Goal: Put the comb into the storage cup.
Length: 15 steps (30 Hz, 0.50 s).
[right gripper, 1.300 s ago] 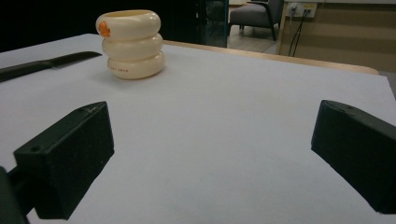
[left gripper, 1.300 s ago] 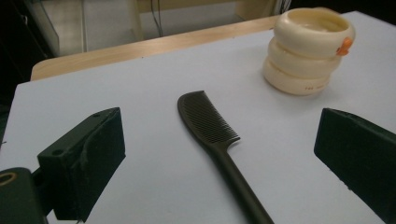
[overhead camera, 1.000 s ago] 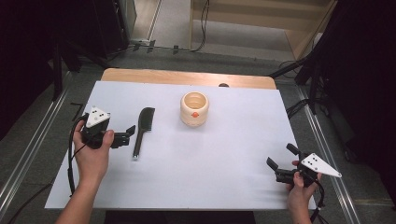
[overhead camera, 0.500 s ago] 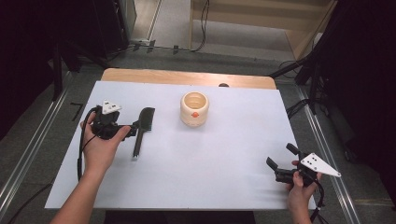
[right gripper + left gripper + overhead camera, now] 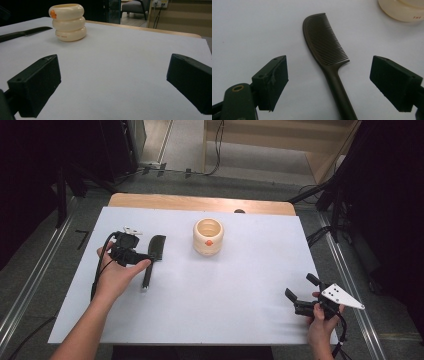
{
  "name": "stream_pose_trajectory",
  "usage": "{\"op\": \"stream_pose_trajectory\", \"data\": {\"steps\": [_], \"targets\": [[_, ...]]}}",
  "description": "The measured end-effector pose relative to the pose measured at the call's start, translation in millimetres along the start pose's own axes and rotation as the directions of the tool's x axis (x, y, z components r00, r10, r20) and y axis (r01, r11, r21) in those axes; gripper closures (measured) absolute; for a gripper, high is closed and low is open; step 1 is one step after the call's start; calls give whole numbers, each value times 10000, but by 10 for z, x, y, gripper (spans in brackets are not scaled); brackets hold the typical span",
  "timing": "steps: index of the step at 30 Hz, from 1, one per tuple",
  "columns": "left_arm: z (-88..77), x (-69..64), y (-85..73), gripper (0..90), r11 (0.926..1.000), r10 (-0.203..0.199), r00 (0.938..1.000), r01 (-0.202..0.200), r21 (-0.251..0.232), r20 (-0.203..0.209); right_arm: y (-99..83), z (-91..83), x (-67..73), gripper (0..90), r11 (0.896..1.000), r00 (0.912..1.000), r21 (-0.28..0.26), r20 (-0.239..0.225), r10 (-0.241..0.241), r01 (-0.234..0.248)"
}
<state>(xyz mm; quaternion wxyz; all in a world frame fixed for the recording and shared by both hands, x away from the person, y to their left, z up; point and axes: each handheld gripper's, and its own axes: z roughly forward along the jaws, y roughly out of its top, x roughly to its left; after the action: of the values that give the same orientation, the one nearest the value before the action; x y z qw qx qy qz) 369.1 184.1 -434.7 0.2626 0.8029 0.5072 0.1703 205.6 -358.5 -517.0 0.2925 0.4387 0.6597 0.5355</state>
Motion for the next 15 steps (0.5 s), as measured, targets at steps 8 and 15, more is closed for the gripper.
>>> {"op": "stream_pose_trajectory", "data": {"steps": [8, 15], "targets": [[103, -2, 5, 199, 9975, -164, 9999, 163, 683, 18, 1, 3, 4, 0, 10000, 10000, 32, 10, 3, -3], [187, 10, -5, 275, 9901, -125, 9998, 146, 1396, -158, 3, 9, 9, 0, 10000, 10000, 59, 5, -74, 74]]}}
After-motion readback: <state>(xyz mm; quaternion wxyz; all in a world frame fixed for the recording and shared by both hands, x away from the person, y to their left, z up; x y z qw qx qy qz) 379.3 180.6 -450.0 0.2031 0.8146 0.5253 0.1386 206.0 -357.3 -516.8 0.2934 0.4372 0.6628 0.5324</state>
